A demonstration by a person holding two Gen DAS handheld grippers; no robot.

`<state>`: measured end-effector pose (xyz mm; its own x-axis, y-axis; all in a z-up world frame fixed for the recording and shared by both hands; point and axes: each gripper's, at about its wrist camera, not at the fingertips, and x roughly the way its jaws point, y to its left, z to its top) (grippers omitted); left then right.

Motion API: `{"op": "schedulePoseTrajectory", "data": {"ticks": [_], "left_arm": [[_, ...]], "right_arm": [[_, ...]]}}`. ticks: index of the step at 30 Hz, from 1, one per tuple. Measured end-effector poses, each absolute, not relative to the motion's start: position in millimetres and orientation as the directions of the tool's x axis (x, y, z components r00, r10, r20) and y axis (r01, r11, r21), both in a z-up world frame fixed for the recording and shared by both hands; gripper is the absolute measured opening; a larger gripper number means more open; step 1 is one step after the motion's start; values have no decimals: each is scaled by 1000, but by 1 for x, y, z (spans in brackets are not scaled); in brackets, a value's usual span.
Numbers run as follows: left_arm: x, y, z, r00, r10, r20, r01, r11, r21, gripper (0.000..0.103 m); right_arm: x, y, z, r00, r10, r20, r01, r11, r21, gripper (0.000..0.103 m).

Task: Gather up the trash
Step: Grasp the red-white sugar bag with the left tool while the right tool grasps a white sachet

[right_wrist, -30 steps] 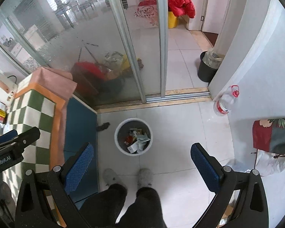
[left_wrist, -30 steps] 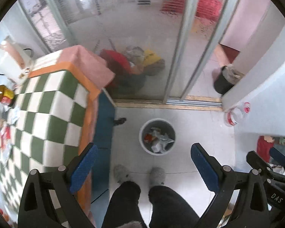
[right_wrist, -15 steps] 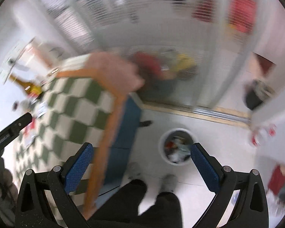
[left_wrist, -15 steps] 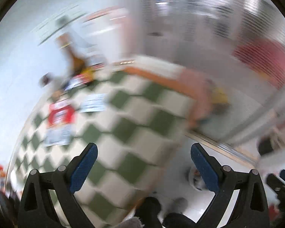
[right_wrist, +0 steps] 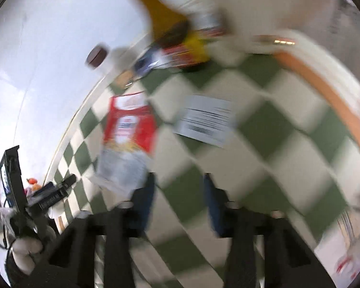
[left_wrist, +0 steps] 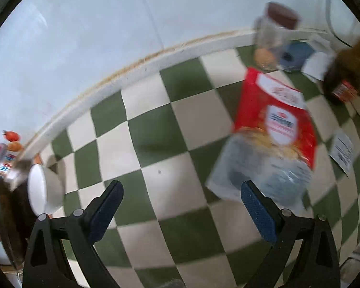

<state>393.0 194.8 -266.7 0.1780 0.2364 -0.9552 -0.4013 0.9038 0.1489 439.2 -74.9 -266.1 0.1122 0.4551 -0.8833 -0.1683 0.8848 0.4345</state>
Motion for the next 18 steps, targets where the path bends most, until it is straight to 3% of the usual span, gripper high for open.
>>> {"op": "schedulePoseTrajectory", "data": {"ticks": [2,5,10,15,16,17,18], "left_arm": [[402,209,-283,168,178,-970,-408,908,96,100],[416,221,-305,174,54,-983,-406,914,-22,99],[433,223,-336,173,-138,-975,-384,902,-196,99],[446,203,-340,194,-164,-967,-316,923,-220,94],[448,196,-339,199,-158,-967,-301,929,-214,84],[450,190,-337,202,-153,-967,-283,936,-208,64],[452,182,-335,199,-145,-969,-259,946,-195,52]], "right_arm": [[457,-40,-289,65,467,-882,-191,873,449,10],[475,-8,-316,24,465,-885,-220,866,449,3],[482,-1,-348,-22,514,-857,-190,840,508,0],[485,-13,-356,-37,594,-804,-126,795,593,0],[486,-16,-357,-40,603,-797,-118,789,603,0],[487,-17,-358,-45,612,-789,-109,782,613,0],[486,-19,-358,-48,619,-784,-102,778,620,0]]}}
